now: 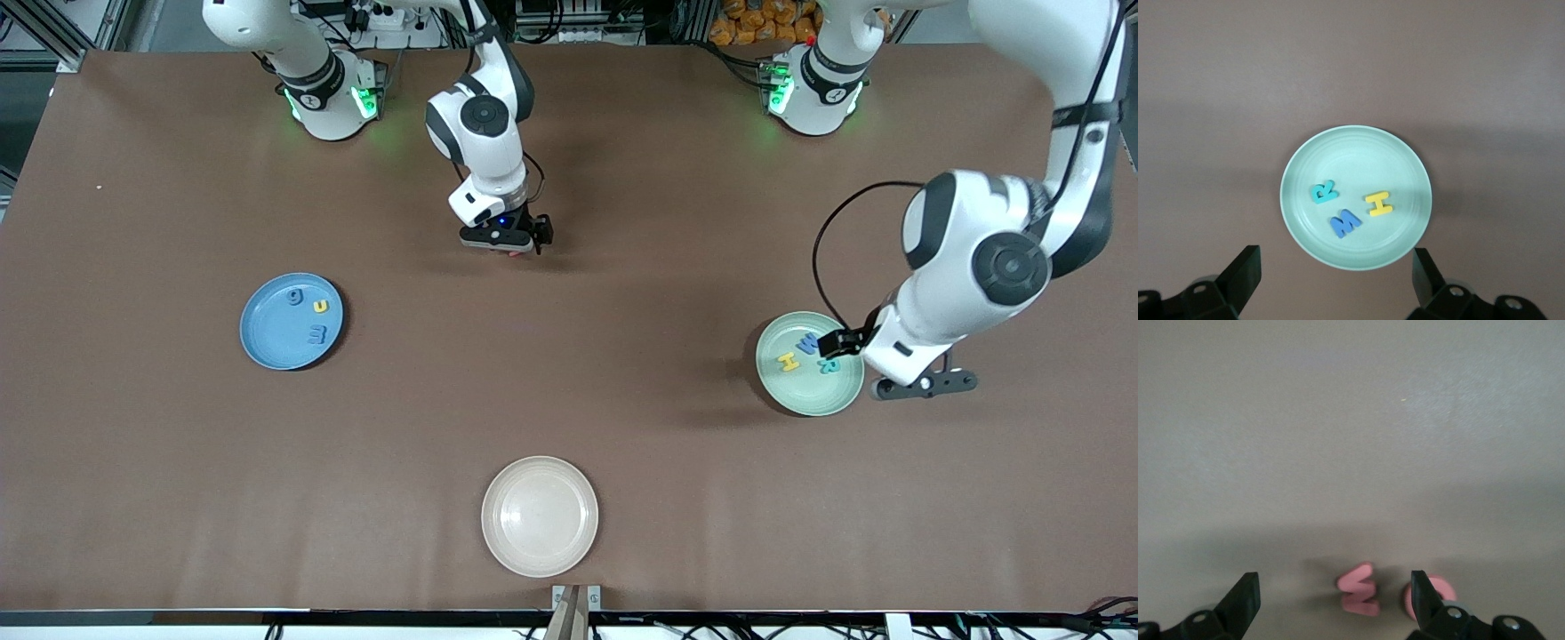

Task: Sort upper and lower case letters into plates
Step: 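Release the H on the green plate while the right gripper lowers to w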

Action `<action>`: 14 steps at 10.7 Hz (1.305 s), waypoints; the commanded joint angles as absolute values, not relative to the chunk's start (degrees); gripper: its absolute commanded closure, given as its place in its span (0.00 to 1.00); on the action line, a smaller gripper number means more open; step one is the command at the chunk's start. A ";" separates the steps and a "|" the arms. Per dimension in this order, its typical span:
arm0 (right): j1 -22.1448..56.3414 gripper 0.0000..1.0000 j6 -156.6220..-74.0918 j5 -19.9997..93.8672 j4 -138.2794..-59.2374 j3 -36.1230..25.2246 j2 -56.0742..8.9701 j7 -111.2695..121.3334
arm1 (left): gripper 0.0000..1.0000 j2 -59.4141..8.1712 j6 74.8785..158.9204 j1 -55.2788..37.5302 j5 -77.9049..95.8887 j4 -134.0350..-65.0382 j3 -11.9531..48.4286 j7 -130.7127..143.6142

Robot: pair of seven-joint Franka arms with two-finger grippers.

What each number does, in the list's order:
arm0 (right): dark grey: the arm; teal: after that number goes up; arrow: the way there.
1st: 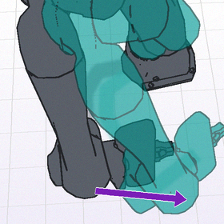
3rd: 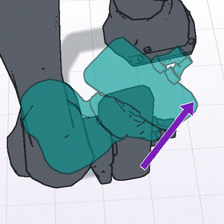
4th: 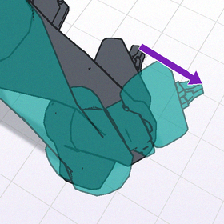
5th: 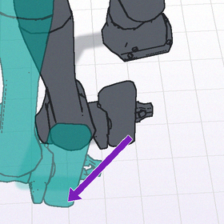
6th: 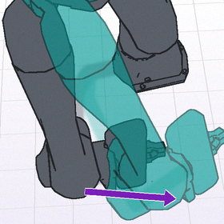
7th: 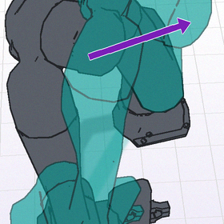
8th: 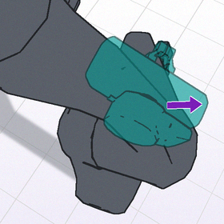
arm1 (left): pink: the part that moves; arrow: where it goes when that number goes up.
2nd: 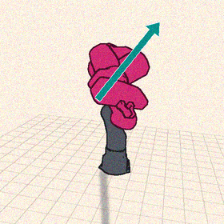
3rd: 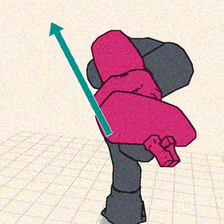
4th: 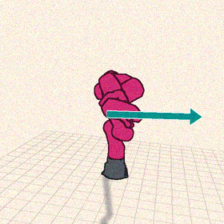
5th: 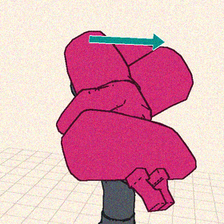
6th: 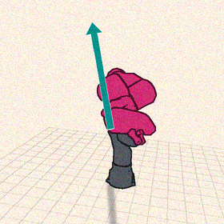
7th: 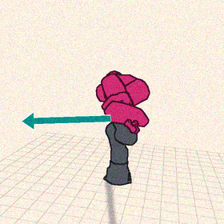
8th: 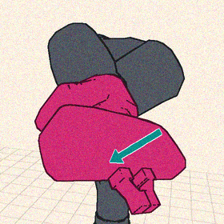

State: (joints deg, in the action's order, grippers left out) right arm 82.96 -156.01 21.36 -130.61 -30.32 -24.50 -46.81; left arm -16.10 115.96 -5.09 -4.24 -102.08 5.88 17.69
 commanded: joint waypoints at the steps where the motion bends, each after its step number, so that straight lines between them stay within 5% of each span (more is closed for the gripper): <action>1: 83.58 0.00 -155.65 24.34 -129.02 -30.06 -26.89 -47.02 | 0.00 -10.30 112.34 -6.50 -5.54 -103.18 5.71 16.96; 14: 83.14 0.00 -154.43 24.52 -127.35 -28.56 -29.09 -47.02 | 0.00 0.43 103.89 -8.61 -5.45 -103.10 5.71 16.96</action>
State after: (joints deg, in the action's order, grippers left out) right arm 82.99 -155.35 23.35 -128.39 -28.48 -28.42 -46.87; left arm -1.70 105.09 -7.76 -4.24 -102.16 5.88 17.66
